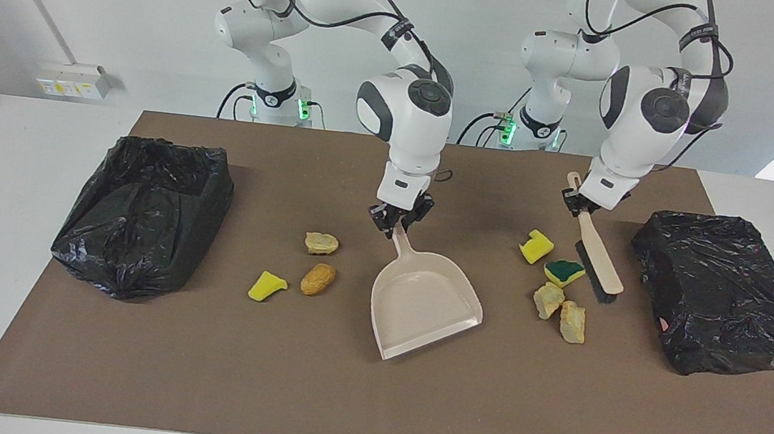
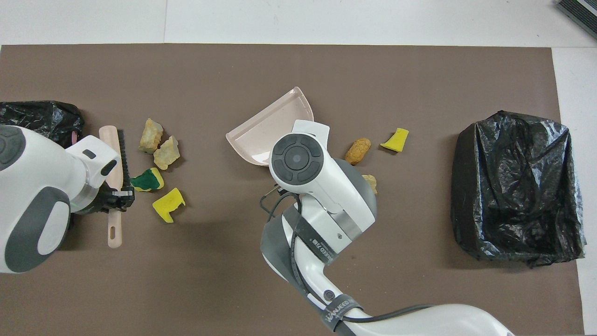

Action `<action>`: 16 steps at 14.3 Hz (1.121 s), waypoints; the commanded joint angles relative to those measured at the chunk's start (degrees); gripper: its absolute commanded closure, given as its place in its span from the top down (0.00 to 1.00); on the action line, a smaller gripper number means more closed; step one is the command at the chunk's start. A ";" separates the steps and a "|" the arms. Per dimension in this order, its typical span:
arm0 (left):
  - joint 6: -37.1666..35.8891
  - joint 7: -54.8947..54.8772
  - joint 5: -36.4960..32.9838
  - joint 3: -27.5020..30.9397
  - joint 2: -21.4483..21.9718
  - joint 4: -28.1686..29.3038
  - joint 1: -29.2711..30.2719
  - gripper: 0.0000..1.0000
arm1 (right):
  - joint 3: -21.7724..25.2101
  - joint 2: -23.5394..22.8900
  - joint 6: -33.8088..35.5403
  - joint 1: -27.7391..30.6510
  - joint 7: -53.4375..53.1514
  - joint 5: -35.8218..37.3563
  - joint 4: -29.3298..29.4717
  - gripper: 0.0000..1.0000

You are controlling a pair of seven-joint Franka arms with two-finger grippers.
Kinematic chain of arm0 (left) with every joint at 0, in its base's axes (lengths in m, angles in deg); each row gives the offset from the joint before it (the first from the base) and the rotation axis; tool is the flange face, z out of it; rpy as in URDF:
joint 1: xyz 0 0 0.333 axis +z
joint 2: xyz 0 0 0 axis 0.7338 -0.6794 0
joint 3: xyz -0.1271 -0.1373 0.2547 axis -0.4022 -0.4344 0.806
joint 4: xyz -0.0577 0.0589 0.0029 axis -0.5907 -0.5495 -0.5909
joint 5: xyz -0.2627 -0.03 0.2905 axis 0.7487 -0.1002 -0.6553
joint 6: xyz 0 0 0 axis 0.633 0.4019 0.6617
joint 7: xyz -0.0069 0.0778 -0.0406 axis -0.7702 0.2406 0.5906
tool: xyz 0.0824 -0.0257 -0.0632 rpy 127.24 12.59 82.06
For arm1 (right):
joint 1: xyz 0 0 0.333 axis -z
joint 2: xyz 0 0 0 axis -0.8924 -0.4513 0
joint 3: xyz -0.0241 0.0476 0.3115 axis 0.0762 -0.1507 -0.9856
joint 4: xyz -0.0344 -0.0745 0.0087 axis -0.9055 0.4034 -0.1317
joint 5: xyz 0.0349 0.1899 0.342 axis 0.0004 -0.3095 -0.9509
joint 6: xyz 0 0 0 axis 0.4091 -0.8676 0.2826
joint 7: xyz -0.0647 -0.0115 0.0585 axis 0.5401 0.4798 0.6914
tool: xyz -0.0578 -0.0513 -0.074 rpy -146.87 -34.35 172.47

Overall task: Sweep and dump trash in bin
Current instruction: 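Sweep sponge pieces into the dustpan with the left gripper's brush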

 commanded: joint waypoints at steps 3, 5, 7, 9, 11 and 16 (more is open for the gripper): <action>4.42 -4.87 0.56 -0.04 -0.93 -0.27 4.49 0.00 | -0.68 2.24 3.65 1.72 29.05 -1.75 -1.91 0.00; 4.60 -11.61 0.57 -0.04 -1.28 0.25 7.83 0.00 | -0.60 2.50 6.44 3.03 39.64 -4.63 -2.34 0.00; 7.74 -14.72 0.57 -0.04 -2.86 3.23 8.62 0.00 | -0.60 3.03 7.52 2.95 43.86 -4.65 -3.04 0.00; 10.48 -14.64 0.57 -0.12 -2.08 7.70 8.10 0.00 | -0.60 3.73 4.81 3.30 47.30 -4.91 -5.15 0.00; 10.92 -13.68 0.57 -0.30 -0.85 10.96 7.31 0.00 | -0.60 4.26 1.04 3.48 49.51 -5.00 -8.22 0.00; 11.36 -4.72 0.65 -0.30 1.00 15.99 0.02 0.00 | -0.60 4.52 -4.78 3.83 52.85 -5.00 -12.54 0.00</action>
